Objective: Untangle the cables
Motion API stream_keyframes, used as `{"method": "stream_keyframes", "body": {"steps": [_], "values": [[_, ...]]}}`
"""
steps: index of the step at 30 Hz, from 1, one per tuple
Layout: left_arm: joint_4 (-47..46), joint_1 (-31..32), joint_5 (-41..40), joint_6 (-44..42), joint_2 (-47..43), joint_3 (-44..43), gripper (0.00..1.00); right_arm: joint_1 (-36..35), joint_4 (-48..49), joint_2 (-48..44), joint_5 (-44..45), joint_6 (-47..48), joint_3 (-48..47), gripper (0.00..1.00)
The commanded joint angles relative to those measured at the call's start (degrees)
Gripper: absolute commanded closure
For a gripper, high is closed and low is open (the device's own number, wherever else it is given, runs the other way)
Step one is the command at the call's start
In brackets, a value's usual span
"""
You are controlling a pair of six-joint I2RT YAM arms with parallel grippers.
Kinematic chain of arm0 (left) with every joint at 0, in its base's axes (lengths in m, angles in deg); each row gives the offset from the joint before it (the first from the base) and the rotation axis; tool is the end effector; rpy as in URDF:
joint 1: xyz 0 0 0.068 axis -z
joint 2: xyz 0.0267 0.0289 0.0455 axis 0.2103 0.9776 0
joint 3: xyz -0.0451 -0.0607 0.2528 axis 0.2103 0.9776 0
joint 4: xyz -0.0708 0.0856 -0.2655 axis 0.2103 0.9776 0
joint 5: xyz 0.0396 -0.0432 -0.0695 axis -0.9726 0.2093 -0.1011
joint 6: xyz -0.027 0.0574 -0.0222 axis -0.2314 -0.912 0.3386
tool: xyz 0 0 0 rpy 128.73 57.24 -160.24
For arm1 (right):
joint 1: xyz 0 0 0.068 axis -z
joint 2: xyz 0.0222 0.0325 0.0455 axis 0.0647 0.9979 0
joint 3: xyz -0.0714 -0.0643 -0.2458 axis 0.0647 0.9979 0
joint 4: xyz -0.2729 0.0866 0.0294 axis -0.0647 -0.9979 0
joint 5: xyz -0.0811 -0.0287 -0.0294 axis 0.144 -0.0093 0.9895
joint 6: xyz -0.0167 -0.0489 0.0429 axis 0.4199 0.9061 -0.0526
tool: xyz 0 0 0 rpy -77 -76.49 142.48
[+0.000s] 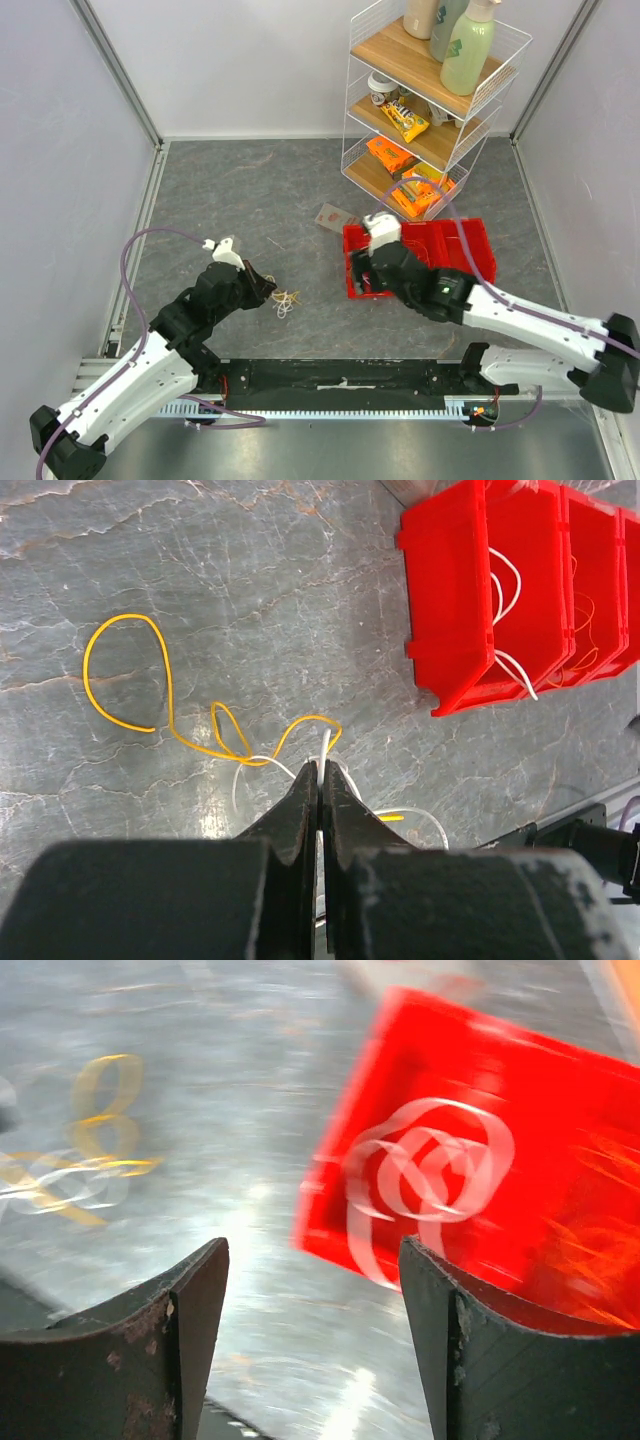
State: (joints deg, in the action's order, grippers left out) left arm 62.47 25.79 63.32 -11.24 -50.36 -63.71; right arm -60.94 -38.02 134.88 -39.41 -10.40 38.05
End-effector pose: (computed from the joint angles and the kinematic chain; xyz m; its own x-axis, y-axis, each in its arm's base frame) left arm 0.1542 -0.1121 0.2108 -0.6777 -0.3764 -0.6317 0.0646 0.8252 -0.5611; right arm 0.1661 0.2097 0.2631 -0.5675 -0.0438 -0.8222 -0.2741 0.9517 0.1385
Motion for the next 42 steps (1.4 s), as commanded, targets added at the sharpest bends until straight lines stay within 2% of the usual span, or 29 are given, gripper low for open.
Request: {"method": "stream_keyframes", "body": {"steps": [1, 4, 9, 16, 18, 22, 29, 36, 42], "values": [[-2.27, -0.40, 3.00, -2.78, -0.14, -1.88, 0.98, -5.77, 23.00, 7.78, -20.07, 1.79, -1.59, 0.25], [-1.92, -0.40, 4.06, -2.78, -0.67, -1.88, 0.98, -7.98, 31.72, 12.53, -25.52, 0.20, -1.94, 0.28], [-2.35, -0.40, 5.82, -3.57, -0.85, -1.80, 0.98, -9.56, 39.81, 17.73, -31.67, -0.77, -0.80, 0.35], [-3.23, -0.40, 6.52, -4.01, 0.82, -2.06, 0.98, -12.73, 46.86, 19.39, -30.90, -4.46, 0.96, 0.30], [-3.15, -0.40, 6.52, -3.92, 1.08, -2.24, 0.98, -13.34, 44.95, 21.59, -29.24, -5.25, -0.61, 0.32], [-2.62, -0.40, 6.52, -4.01, 0.30, -2.76, 0.98, -14.40, 38.70, 24.06, -22.48, -5.34, -3.34, 0.41], [-1.74, -0.32, 6.52, -3.83, -1.29, -2.85, 0.98, -15.28, 32.63, 22.04, -15.36, -5.07, -2.12, 0.36], [0.01, -0.23, 8.02, -4.45, -1.82, -5.31, 0.98, -15.28, 30.87, 23.01, -9.82, -6.92, -0.80, 0.42], [3.53, -0.40, 7.66, -5.41, -3.13, -8.82, 0.98, -15.19, 26.21, 21.86, -0.68, -8.06, -0.97, 0.39]]}}
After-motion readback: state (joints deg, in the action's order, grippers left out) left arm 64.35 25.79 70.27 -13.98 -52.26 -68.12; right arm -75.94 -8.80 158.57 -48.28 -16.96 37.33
